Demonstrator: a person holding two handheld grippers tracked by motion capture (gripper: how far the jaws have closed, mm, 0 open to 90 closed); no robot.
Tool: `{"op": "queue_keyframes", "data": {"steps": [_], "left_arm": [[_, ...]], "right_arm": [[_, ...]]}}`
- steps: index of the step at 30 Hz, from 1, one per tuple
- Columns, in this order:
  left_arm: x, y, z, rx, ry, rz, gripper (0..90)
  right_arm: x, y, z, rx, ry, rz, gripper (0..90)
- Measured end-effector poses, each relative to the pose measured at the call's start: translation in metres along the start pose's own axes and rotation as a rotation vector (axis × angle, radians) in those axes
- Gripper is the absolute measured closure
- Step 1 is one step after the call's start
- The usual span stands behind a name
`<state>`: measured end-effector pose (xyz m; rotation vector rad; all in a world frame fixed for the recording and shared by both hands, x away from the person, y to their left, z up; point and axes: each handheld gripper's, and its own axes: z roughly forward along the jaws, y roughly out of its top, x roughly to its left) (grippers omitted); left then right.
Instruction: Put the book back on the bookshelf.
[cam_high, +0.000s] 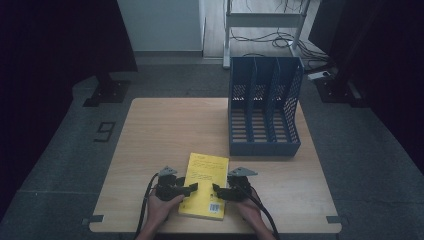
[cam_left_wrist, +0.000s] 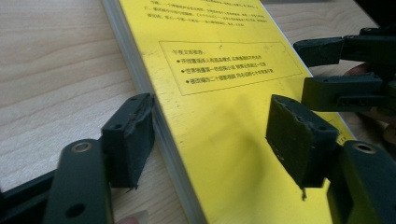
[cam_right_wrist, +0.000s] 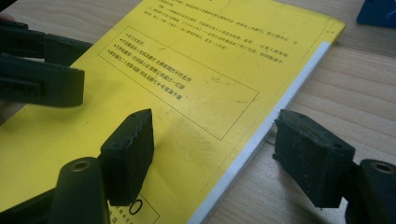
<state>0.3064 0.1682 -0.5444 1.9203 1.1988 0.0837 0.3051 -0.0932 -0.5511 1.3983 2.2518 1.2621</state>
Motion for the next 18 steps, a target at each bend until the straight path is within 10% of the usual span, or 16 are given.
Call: {"op": "queue_keyframes", "data": {"steps": [18], "left_arm": [[-0.0045,0.0014,-0.0044,-0.023,0.036,-0.011,40.8]], "right_arm": [[0.0024,-0.0016,0.0005,-0.015,-0.018,0.007,27.8]]}}
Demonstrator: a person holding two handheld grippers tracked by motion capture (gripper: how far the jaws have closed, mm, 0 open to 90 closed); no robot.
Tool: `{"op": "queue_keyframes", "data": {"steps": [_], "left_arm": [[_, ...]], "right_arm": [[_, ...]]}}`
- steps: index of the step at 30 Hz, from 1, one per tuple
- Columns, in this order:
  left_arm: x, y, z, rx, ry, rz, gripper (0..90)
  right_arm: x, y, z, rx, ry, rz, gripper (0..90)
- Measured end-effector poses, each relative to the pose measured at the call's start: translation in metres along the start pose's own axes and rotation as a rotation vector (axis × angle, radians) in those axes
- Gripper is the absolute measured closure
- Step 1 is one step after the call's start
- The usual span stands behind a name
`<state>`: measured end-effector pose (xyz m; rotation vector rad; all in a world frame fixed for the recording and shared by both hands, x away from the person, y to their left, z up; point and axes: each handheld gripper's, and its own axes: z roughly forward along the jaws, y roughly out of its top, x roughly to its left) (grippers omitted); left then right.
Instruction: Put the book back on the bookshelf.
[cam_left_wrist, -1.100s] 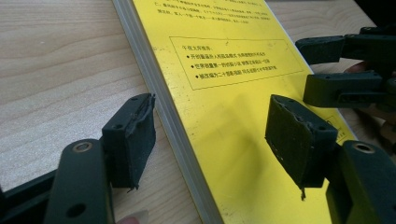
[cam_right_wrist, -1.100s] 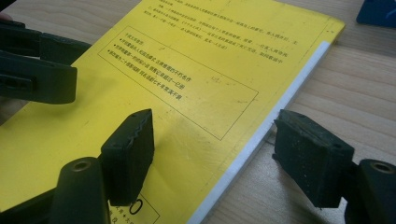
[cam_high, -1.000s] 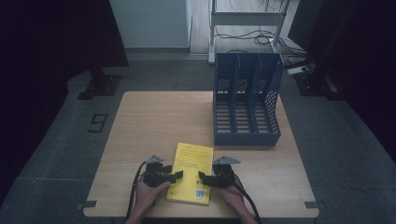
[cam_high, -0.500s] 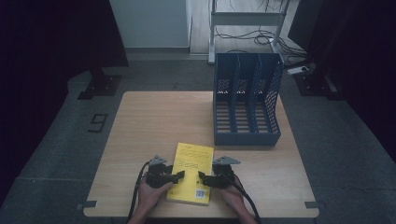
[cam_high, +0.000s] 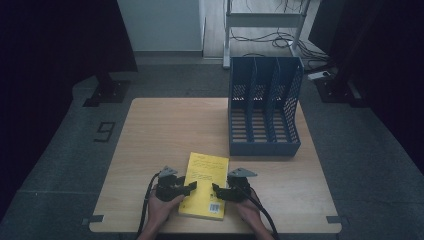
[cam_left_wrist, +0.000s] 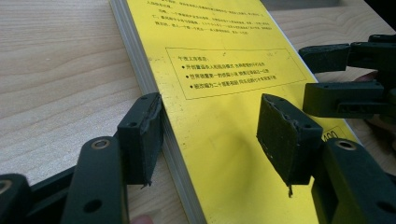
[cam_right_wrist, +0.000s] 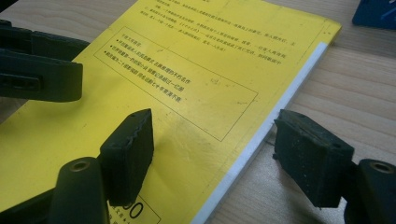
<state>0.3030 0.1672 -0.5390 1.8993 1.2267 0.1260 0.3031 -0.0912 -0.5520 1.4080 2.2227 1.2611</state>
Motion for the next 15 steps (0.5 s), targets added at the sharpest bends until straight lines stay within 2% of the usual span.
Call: {"op": "queue_keyframes", "data": {"steps": [5,8,10,12,13,15], "left_arm": [[-0.001,0.001,-0.004,-0.027,-0.006,-0.005,41.7],[-0.002,0.002,-0.007,-0.046,-0.023,-0.010,43.1],[-0.003,0.003,-0.011,-0.080,-0.058,-0.022,44.1],[-0.003,0.004,-0.012,-0.088,-0.068,-0.025,44.6],[-0.003,0.004,-0.013,-0.100,-0.093,-0.040,44.6],[-0.003,0.004,-0.014,-0.104,-0.106,-0.047,44.5]], "right_arm": [[0.000,0.000,0.000,-0.003,0.001,-0.001,27.8],[0.000,-0.001,0.000,-0.004,0.002,0.001,27.8],[0.000,-0.001,0.000,-0.006,0.003,0.002,27.8],[-0.001,-0.001,0.000,-0.007,0.004,0.003,27.7],[-0.001,-0.001,0.000,-0.009,0.005,0.004,27.7],[-0.001,-0.001,0.000,-0.010,0.006,0.005,27.7]]}}
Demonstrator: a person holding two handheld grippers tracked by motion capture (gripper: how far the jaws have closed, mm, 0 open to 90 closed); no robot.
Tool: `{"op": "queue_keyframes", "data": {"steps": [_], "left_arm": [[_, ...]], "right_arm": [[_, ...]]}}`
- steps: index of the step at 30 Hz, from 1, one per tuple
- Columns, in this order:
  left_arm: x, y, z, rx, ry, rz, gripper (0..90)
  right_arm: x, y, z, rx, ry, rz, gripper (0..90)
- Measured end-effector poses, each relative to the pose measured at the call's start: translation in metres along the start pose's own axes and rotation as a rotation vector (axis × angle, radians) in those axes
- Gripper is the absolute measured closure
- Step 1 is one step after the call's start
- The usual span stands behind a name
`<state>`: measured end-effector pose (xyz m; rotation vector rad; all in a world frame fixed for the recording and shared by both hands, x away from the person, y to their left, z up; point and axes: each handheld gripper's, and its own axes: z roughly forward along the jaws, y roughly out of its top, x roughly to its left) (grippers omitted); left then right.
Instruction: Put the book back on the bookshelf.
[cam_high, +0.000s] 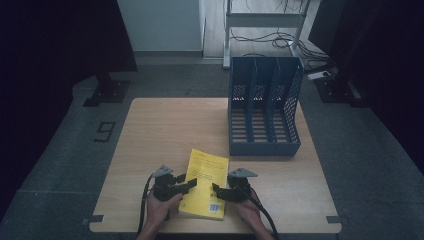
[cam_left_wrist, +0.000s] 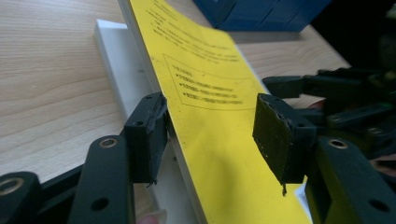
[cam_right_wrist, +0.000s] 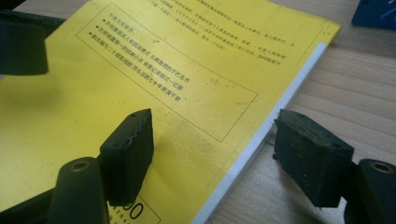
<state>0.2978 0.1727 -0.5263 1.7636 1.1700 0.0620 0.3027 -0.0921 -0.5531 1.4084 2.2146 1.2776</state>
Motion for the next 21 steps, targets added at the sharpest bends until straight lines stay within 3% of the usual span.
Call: {"op": "queue_keyframes", "data": {"steps": [6,11,16,21], "left_arm": [[0.0030,-0.0008,-0.0014,-0.034,-0.048,-0.052,44.2],[0.0041,-0.0010,-0.0010,-0.033,-0.058,-0.063,43.9],[0.0039,-0.0021,0.0007,-0.031,-0.101,-0.087,44.4],[0.0054,-0.0014,0.0005,-0.019,-0.107,-0.083,44.9]], "right_arm": [[-0.0006,-0.0004,-0.0001,-0.004,0.004,0.003,27.8],[-0.0006,-0.0005,-0.0001,-0.006,0.004,0.004,27.9],[-0.0008,-0.0007,-0.0002,-0.009,0.005,0.009,27.9],[-0.0009,-0.0010,-0.0003,-0.011,0.007,0.013,28.0]]}}
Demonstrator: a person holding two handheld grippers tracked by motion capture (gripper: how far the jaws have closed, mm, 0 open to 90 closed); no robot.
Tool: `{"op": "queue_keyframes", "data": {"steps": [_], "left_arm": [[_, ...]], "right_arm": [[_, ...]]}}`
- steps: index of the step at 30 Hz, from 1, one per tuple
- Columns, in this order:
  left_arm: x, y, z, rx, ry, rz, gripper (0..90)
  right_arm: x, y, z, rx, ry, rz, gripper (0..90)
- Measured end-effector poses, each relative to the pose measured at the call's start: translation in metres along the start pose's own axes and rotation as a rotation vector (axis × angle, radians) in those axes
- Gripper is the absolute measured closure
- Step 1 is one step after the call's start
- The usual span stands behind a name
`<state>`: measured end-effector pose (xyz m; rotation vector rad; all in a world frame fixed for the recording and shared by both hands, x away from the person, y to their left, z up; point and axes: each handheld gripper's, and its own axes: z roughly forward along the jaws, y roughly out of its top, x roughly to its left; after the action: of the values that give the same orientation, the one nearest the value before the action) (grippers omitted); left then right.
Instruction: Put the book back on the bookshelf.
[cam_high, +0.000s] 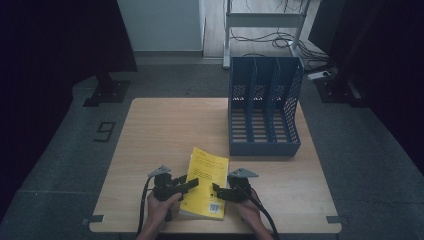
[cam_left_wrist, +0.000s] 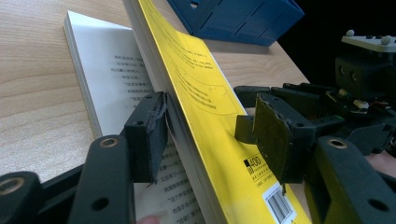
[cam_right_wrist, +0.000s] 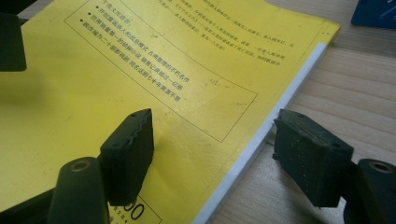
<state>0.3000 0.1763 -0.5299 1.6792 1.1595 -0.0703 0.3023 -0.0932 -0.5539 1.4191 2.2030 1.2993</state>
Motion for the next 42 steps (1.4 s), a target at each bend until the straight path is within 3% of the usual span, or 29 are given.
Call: {"op": "queue_keyframes", "data": {"steps": [3,8,11,16,26,37,42], "left_arm": [[0.006,0.000,-0.001,0.012,-0.004,-0.029,45.1],[0.004,0.000,0.000,0.024,0.013,-0.018,45.1],[0.007,0.000,0.001,0.077,-0.009,-0.024,45.4],[0.005,-0.003,0.008,0.108,0.009,-0.022,44.2],[0.007,-0.003,0.013,0.100,0.027,-0.031,43.6],[0.009,0.003,0.018,0.113,0.098,0.027,48.2],[0.012,0.007,0.021,0.123,0.104,0.031,53.6]], "right_arm": [[0.000,0.000,0.000,0.000,-0.001,-0.002,28.0],[0.000,0.000,0.000,-0.001,-0.004,-0.005,28.1],[0.000,0.000,0.000,-0.001,-0.003,-0.005,28.1],[0.001,0.000,0.000,-0.001,-0.005,-0.006,28.1],[0.001,0.000,0.000,-0.001,-0.005,-0.006,28.2],[-0.001,-0.001,-0.001,0.000,0.004,-0.011,29.8],[-0.001,-0.001,-0.001,0.002,0.007,-0.011,30.0]]}}
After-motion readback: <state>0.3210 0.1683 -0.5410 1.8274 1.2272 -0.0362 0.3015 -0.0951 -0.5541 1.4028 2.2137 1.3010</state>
